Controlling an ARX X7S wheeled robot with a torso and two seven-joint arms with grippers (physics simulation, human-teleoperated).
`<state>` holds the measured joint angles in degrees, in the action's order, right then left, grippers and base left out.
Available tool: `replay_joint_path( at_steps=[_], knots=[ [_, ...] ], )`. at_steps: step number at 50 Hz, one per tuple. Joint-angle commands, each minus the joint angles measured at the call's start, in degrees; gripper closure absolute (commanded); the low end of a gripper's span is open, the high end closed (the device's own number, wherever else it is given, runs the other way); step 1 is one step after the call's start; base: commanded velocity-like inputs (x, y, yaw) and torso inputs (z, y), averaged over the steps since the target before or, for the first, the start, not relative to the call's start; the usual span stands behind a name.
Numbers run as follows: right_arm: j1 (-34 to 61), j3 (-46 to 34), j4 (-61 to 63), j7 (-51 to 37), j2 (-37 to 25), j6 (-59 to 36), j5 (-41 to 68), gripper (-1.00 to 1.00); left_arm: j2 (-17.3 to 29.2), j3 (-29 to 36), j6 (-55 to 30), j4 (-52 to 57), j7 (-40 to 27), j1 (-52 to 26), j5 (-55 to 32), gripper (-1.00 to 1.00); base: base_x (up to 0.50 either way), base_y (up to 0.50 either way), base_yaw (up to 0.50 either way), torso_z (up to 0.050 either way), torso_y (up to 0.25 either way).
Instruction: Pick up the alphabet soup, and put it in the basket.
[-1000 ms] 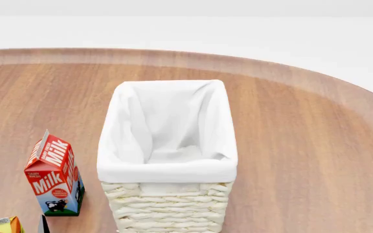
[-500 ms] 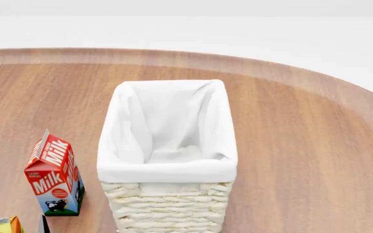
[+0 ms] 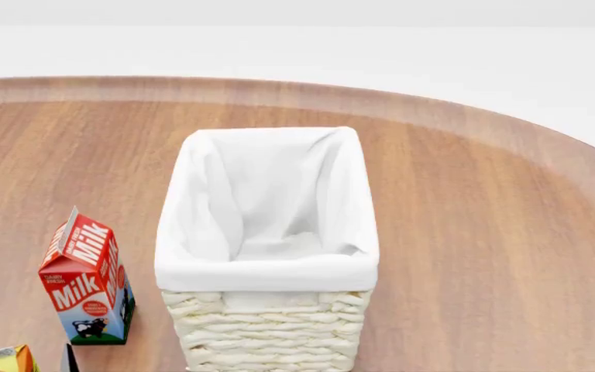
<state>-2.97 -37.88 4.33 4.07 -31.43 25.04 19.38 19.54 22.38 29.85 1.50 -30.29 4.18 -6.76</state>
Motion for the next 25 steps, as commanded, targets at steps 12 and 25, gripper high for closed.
replay_joint_path(
  at_steps=[12, 25],
  knots=[
    [0.35, 3.47, -1.67, -0.99, 2.10, 6.12, 3.49, 1.00, 0.09, 0.15, 0.30, -0.26, -0.28, -0.19, -0.04, -1.00, 0.00, 0.00, 0.00, 0.000, 0.001],
    [1.82, 1.49, -3.53, -0.04, 4.38, 5.30, 1.69, 1.00, 0.13, 0.17, 0.11, -0.42, -0.48, -0.42, -0.23, -1.00, 0.00, 0.00, 0.00, 0.000, 0.000]
  ],
)
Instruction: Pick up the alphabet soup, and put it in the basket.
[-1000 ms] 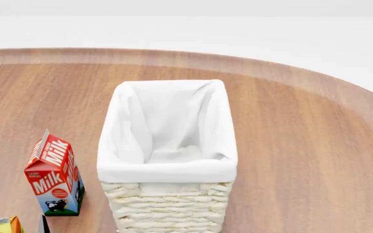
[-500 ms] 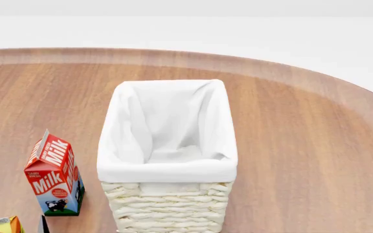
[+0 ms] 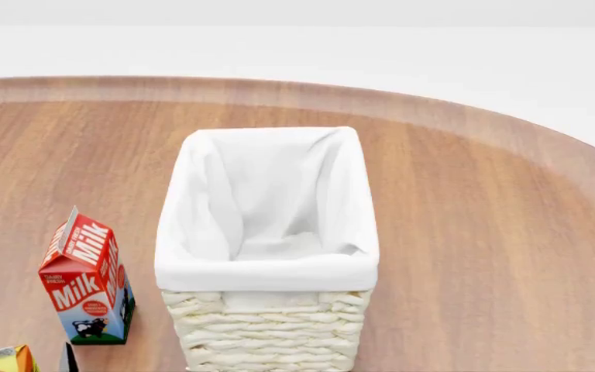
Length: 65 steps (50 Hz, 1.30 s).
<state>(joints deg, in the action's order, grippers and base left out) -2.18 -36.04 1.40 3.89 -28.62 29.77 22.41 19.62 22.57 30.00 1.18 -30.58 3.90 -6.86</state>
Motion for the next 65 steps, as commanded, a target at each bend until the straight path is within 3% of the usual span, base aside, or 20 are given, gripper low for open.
replay_joint_path(
  at_steps=[1, 10, 25, 65],
  knots=[
    [0.92, -0.27, -0.45, 0.17, 1.52, 0.89, -1.26, 1.00, 0.10, -0.07, 0.02, -0.06, -0.21, -0.09, -0.24, -1.00, 0.00, 0.00, 0.00, 0.000, 0.000],
    [0.25, 0.57, 0.93, -0.67, 0.75, 1.34, -0.67, 1.00, 0.11, -0.05, -0.10, -0.35, -0.28, -0.36, -0.46, -1.00, 0.00, 0.00, 0.00, 0.000, 0.001],
    [0.89, 2.18, 10.98, -5.88, -2.14, -5.61, -1.92, 1.00, 0.44, -0.12, -0.12, -0.28, -0.28, -0.44, -1.18, -1.00, 0.00, 0.00, 0.00, 0.000, 0.000],
    [17.18, 7.01, 30.20, -20.38, -6.89, -40.05, 4.17, 1.00, 0.68, 0.51, -0.18, 0.14, -0.64, -0.30, -0.87, -1.00, 0.00, 0.00, 0.00, 0.000, 0.001]
  ],
)
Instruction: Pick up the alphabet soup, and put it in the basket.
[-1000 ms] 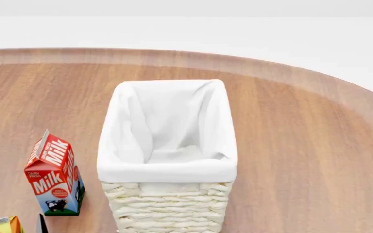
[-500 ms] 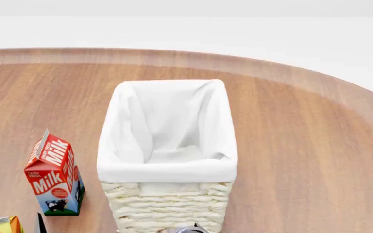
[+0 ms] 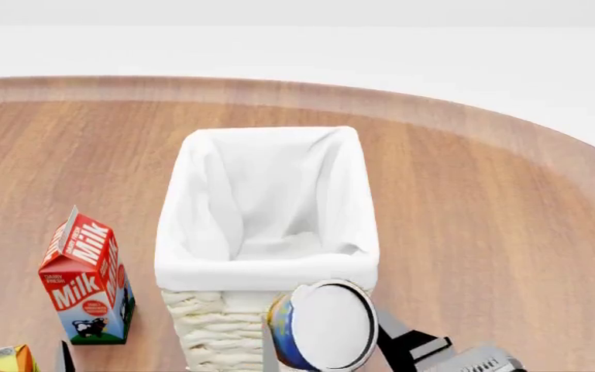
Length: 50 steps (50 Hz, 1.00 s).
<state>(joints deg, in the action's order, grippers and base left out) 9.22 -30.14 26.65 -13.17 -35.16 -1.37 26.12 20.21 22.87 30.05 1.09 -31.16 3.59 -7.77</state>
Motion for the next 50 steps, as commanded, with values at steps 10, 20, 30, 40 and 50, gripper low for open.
replay_joint_path(
  at_steps=[10, 20, 30, 40, 50],
  knots=[
    [16.31, 0.87, 8.11, -7.56, 1.14, -23.65, 4.10, 1.00, 0.07, 0.44, -0.49, 0.04, -0.05, -0.23, 0.15, -1.00, 0.00, 0.00, 0.00, 0.000, 0.001],
    [26.27, -0.02, 5.62, -9.70, 4.16, -34.47, 6.17, 1.00, 0.24, 0.40, -0.38, 0.30, -0.26, -0.08, 0.15, -1.00, 0.00, 0.00, 0.00, 0.000, 0.000],
    [35.95, -0.95, -4.29, -8.99, 8.47, -41.52, 7.14, 1.00, 0.33, 0.54, -0.53, 0.30, -0.17, -0.19, -0.26, -1.00, 0.00, 0.00, 0.00, 0.000, 0.001],
    [45.33, -1.27, -14.95, -8.84, 12.52, -47.31, 7.19, 1.00, 0.45, 0.55, -0.65, 0.46, -0.23, -0.24, -0.61, -1.00, 0.00, 0.00, 0.00, 0.000, 0.000],
    [52.96, -3.67, -29.02, -7.09, 17.97, -47.76, 4.71, 1.00, 0.46, 0.81, -1.00, 0.51, -0.18, -0.43, -0.69, -1.00, 0.00, 0.00, 0.00, 0.000, 0.001]
  ],
)
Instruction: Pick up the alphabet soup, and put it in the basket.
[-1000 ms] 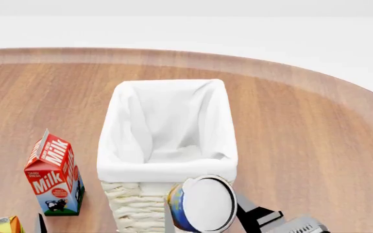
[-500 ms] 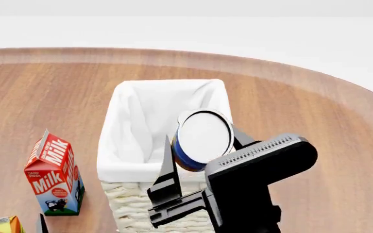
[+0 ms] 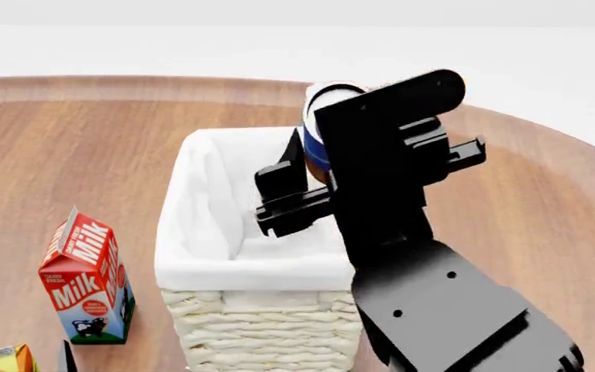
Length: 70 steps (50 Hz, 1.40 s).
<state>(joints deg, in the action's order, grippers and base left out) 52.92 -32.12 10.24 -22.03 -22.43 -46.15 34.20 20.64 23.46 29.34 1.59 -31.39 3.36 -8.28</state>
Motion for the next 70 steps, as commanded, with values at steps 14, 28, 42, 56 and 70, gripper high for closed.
replay_joint_path(
  at_steps=[14, 28, 42, 56, 70],
  knots=[
    [20.12, -4.59, -35.30, 5.66, 14.88, -0.40, -6.24, 1.00, 0.11, 0.56, -0.45, -0.32, 0.30, -0.53, -0.39, -1.00, 0.00, 0.00, 0.00, 0.001, 0.001],
    [28.78, -6.36, -65.75, 11.55, 22.37, 11.57, -3.19, 1.00, 0.25, 0.82, -0.19, -0.92, 0.61, -0.73, -0.71, -1.00, 0.00, 0.00, 0.00, 0.000, 0.001],
    [34.86, -33.83, -75.18, 9.17, 22.40, 18.88, 26.28, 1.00, 0.15, 1.22, -0.71, -1.18, 0.70, -1.15, -0.72, -1.00, 0.00, 0.00, 0.00, 0.000, 0.001],
    [37.23, -49.68, -76.65, 8.90, 22.42, 20.23, 42.83, 1.00, 0.19, 1.47, -1.16, -0.96, 0.74, -1.39, -1.06, -1.00, 0.00, 0.00, 0.00, 0.000, 0.001],
    [37.97, -54.74, -76.38, 11.85, 22.42, 21.60, 51.88, 1.00, 0.00, 1.84, -1.46, -1.43, 0.60, -1.61, -0.69, -1.00, 0.00, 0.00, 0.00, 0.001, 0.001]
  ],
)
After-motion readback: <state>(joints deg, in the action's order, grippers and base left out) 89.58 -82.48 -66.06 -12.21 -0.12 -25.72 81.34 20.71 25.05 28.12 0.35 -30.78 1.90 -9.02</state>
